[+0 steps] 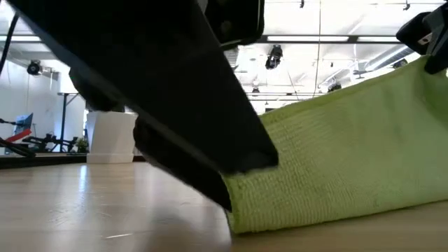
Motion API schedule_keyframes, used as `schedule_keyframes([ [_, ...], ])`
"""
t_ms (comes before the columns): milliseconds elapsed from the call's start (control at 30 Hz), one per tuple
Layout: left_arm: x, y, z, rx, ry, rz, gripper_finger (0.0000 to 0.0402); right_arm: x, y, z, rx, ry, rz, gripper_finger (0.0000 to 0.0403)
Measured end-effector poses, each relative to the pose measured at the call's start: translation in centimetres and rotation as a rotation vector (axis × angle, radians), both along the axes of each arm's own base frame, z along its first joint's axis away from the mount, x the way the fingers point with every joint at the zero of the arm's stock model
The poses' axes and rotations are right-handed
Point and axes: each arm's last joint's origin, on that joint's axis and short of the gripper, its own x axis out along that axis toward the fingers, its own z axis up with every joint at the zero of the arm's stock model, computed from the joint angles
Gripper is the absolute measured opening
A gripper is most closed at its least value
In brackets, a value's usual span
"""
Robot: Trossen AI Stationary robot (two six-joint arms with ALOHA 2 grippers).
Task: Roll microfiber towels into tight, uniform cylinder then place into a basket
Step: Fold the green microfiber cloth
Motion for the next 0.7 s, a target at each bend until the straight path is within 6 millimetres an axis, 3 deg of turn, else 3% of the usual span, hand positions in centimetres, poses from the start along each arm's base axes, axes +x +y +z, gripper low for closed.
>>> schedule_keyframes([
  [367,0.07,0.56,0.5,0.019,-0.023,0.038,0.0211,-0.01,-0.01,-0.01,-0.001,0.002,0.001,0.0009],
  [700,0.07,0.77,0.35,0.037,-0.023,0.026,0.0107,-0.06,0.05,-0.05,0.015,0.02,0.013,0.0009],
])
